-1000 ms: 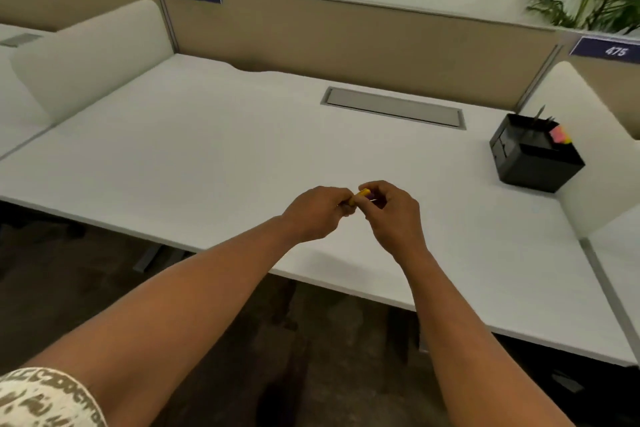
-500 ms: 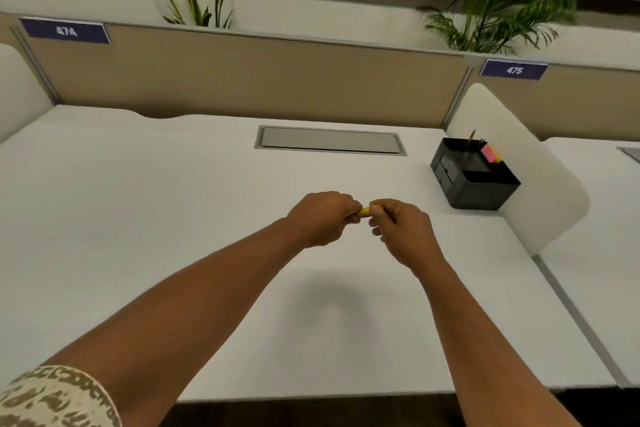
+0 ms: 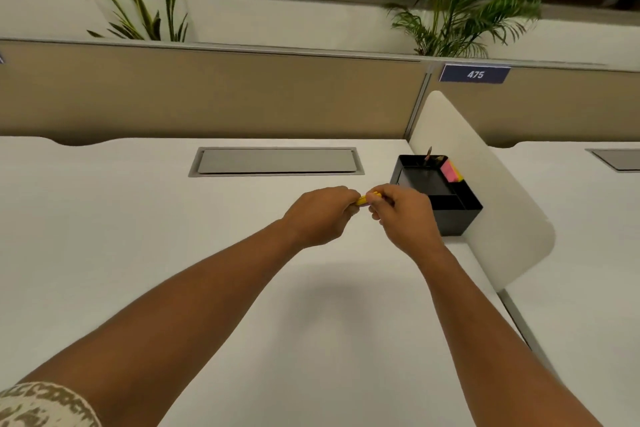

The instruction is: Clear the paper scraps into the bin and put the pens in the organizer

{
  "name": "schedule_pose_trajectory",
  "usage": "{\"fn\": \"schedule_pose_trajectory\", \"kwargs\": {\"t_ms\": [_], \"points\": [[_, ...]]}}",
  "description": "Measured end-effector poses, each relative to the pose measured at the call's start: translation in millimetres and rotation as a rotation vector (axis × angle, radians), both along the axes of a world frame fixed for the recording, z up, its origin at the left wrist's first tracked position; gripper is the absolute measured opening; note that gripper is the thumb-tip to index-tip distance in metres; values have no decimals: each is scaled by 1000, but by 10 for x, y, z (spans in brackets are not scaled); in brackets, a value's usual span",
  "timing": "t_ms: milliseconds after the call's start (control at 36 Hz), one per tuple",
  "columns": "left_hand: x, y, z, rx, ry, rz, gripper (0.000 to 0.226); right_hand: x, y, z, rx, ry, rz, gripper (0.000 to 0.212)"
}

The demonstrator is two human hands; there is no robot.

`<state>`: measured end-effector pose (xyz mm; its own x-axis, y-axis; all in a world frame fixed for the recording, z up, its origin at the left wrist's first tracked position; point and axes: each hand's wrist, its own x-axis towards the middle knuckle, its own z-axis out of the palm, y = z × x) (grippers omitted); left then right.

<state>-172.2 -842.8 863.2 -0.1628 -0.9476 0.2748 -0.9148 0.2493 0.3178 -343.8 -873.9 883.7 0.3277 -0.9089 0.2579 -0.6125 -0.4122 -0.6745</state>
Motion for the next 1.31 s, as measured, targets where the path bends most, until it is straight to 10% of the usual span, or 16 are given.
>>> {"fn": "schedule_pose_trajectory", "kwargs": {"t_ms": [611, 1306], "points": [[-25, -1111, -138, 23, -81, 180, 40, -775, -2172, 349, -146, 319, -268, 22], [327, -928, -191, -5, -88, 208, 40, -380, -2274, -229, -238, 658, -243, 36]]}}
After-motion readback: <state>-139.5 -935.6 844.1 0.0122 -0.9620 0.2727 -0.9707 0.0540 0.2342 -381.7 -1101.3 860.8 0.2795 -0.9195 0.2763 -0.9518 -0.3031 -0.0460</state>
